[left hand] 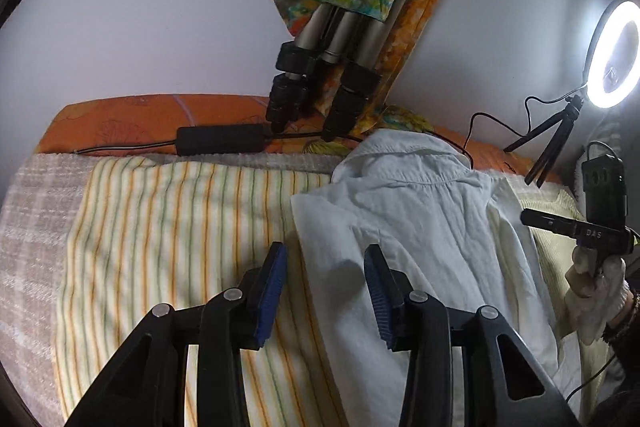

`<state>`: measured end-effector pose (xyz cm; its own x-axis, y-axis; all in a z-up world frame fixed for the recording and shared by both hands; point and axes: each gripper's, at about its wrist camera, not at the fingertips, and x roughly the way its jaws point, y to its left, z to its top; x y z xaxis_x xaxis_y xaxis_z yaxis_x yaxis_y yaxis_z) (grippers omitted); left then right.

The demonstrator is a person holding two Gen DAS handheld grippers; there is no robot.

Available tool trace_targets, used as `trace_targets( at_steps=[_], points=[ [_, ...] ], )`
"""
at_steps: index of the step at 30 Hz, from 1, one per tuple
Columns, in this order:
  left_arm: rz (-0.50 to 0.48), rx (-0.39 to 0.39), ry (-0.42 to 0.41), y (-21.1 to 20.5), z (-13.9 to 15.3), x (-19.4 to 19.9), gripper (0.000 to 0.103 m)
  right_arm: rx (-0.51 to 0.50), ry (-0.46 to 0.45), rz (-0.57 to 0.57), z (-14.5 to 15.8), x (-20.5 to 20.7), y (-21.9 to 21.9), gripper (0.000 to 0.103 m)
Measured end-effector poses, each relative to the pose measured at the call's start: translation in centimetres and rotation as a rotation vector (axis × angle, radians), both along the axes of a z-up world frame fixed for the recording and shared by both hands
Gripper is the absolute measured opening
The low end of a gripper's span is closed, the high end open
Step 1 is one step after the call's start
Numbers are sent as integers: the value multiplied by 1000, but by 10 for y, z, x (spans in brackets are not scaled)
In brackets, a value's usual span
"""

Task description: Fold small clothes

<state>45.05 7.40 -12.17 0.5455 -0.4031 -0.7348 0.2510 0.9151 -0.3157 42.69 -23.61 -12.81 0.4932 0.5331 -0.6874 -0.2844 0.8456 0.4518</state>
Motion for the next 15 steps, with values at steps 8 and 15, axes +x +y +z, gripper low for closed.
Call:
trace_targets(
  at_steps=[8, 15],
  points=[
    [-12, 72, -20, -12, -6, 13, 39, -110, -7, -22, 1, 8, 6, 3],
    [-45, 47, -8, -14, -8, 30, 41, -49, 8, -32, 4, 22, 5, 36]
  ],
)
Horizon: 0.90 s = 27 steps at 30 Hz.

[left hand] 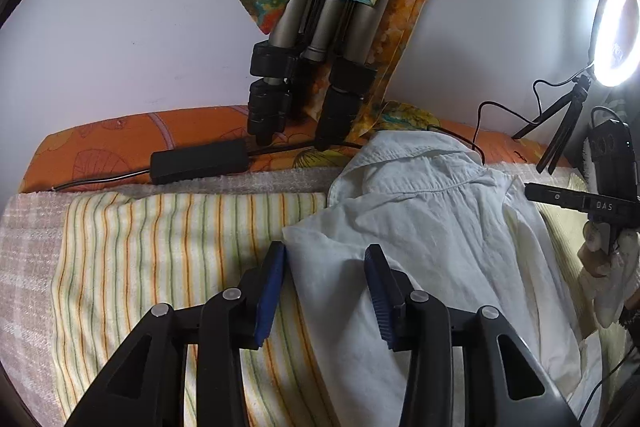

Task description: Fold small clothes

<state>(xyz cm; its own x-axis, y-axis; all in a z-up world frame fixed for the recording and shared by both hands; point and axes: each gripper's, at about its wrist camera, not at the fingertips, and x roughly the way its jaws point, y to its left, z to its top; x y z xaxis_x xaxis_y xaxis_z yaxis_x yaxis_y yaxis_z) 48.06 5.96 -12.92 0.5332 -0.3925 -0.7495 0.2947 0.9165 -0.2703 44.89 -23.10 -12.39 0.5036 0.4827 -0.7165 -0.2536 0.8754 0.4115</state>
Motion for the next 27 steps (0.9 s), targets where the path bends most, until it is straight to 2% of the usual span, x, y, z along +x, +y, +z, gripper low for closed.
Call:
trace_targets(
  at_steps=[2, 3, 4, 6, 9, 12, 19, 27],
  points=[
    [-5, -26, 10, 2, -1, 3, 37, -47, 9, 32, -5, 4, 10, 9],
    [-13, -34, 11, 2, -1, 4, 26, -68, -8, 38, -5, 3, 14, 8],
    [-23, -35, 12, 0, -1, 4, 9, -68, -14, 41, -4, 3, 14, 6],
    [-22, -40, -5, 1, 1, 3, 1, -32, -15, 38, -2, 2, 9, 3],
    [-6, -120, -24, 7, 9, -1, 0, 28, -39, 34, 8, -4, -2, 2],
    [9, -164, -49, 12, 22, -7, 0, 71, -71, 31, 21, -13, -7, 2],
    [-6, -187, -106, 10, 58, -37, 0, 117, -143, 40, 59, -43, -13, 2],
    [-13, -193, -173, 12, 95, -92, 0, 88, -224, 75, 110, -104, -10, 2]
  ],
)
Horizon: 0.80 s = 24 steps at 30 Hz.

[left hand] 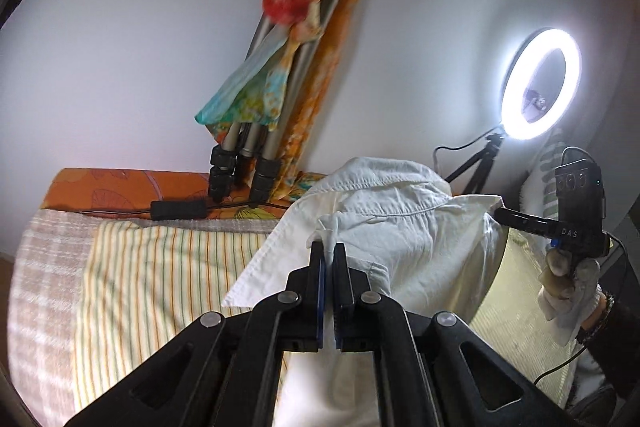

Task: Fold small clothes
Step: 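Lift the collar end with both tools and fold it over the hem, then lower the folded shirt and open both tools to release it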

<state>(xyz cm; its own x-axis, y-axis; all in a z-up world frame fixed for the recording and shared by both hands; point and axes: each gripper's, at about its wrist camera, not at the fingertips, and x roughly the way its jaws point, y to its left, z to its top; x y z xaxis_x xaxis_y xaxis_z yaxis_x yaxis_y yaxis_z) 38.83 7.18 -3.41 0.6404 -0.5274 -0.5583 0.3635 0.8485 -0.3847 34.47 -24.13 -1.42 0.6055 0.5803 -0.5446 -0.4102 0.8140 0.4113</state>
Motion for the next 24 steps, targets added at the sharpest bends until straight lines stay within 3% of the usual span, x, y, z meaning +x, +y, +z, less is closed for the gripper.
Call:
trace_targets(
  at_steps=[6, 11, 18, 24],
  points=[
    [5, 1, -42, 5, 20, -57, 0, -1, -41, 24, 21, -59, 9, 2],
    [1, 8, -33, 6, 18, -108, 0, 4, -49, 51, 21, -110, 18, 2],
    [-14, 50, -14, 6, 4, -171, 0, -51, -52, 66, 3, -173, 30, 2],
    [-52, 135, 57, 6, -21, -209, 0, -187, -28, 80, -26, -216, 44, 2]
  ],
)
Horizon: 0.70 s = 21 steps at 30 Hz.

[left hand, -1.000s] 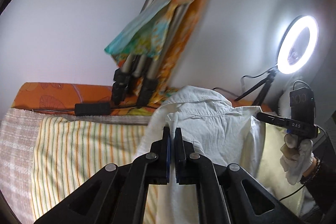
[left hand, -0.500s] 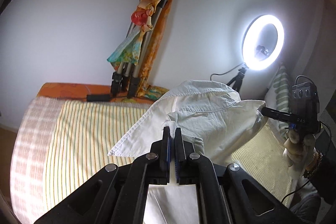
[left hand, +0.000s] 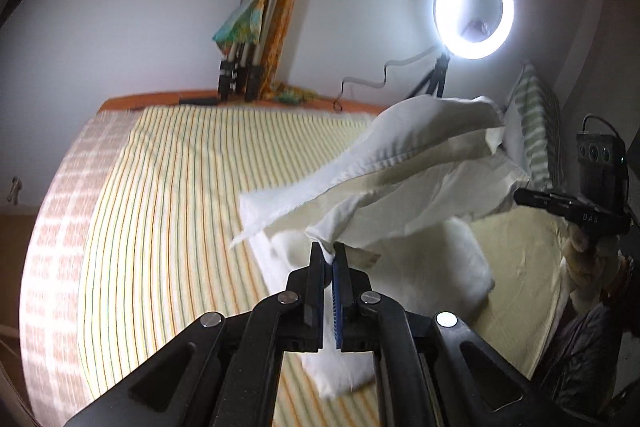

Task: Fold small clothes
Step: 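Lower the folded shirt and open both tools to release it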

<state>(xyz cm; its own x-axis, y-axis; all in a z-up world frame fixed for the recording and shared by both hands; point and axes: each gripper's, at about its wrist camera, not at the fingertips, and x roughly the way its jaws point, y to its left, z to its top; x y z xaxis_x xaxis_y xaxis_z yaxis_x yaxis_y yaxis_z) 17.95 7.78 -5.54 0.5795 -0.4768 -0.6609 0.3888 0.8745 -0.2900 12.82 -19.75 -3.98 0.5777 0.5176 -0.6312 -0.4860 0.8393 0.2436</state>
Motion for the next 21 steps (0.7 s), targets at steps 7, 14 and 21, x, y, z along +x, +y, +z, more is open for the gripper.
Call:
trace_targets(
  at_steps=[7, 14, 21],
  points=[
    [-3, -19, 91, 24, -13, -44, 1, -142, 1, -6, -19, -32, -4, 4],
    [112, -170, 118, 48, -5, -40, 35, 116, 146, -108, -26, -22, -46, 52],
    [174, -316, 287, 42, -38, -7, 34, 275, 340, -122, -66, 2, -46, 49]
  ],
)
